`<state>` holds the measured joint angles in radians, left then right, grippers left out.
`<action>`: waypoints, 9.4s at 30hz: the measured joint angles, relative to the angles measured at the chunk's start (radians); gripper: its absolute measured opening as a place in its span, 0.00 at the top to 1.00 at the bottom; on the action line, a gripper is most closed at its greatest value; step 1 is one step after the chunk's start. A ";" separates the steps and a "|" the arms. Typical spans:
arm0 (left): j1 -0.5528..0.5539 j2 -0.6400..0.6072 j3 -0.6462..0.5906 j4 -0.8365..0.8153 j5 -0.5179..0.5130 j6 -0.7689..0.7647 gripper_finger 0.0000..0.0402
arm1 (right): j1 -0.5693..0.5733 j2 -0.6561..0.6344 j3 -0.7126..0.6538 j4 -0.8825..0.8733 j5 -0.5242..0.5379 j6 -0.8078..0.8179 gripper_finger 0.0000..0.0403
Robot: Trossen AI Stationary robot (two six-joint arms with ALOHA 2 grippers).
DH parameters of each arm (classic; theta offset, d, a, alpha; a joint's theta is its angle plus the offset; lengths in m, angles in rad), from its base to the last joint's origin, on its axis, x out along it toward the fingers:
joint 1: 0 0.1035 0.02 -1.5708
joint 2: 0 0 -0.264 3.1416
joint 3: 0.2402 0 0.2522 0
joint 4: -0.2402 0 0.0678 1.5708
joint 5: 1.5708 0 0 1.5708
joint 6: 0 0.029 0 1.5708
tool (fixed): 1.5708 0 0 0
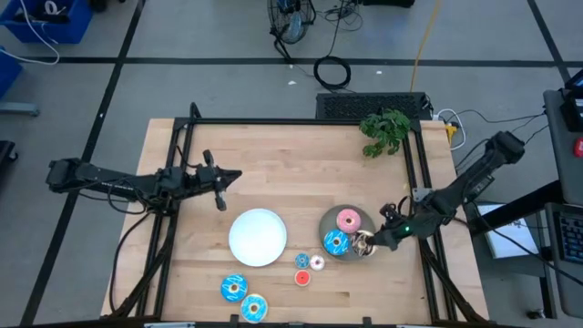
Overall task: Pick & Place donuts
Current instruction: Put the large black donut on the gray plate, then put the large blue donut on the white plate
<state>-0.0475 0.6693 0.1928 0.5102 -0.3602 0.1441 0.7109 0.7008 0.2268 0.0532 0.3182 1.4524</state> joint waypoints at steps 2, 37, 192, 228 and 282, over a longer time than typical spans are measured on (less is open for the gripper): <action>0.000 0.000 0.000 0.000 0.000 -0.008 0.94 | 0.000 0.017 0.000 0.010 -0.002 0.017 0.98; 0.000 0.000 0.000 0.018 0.003 -0.022 0.92 | -0.002 0.155 0.002 -0.001 -0.092 0.107 0.70; 0.017 -0.002 0.009 -0.065 -0.051 -0.019 0.92 | -0.356 -0.446 0.041 0.082 0.095 -1.769 1.00; -0.683 0.891 1.285 -1.606 -0.127 -0.907 0.98 | -0.356 -0.445 -0.027 0.183 0.097 -1.774 1.00; -0.814 1.262 1.208 -1.318 0.250 -1.144 0.38 | -0.356 -0.445 -0.027 0.235 0.095 -1.858 1.00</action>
<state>-0.8616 1.9308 1.4006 -0.8082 -0.1097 -0.9998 0.3553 0.2556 0.2001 0.2878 0.4133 -0.4057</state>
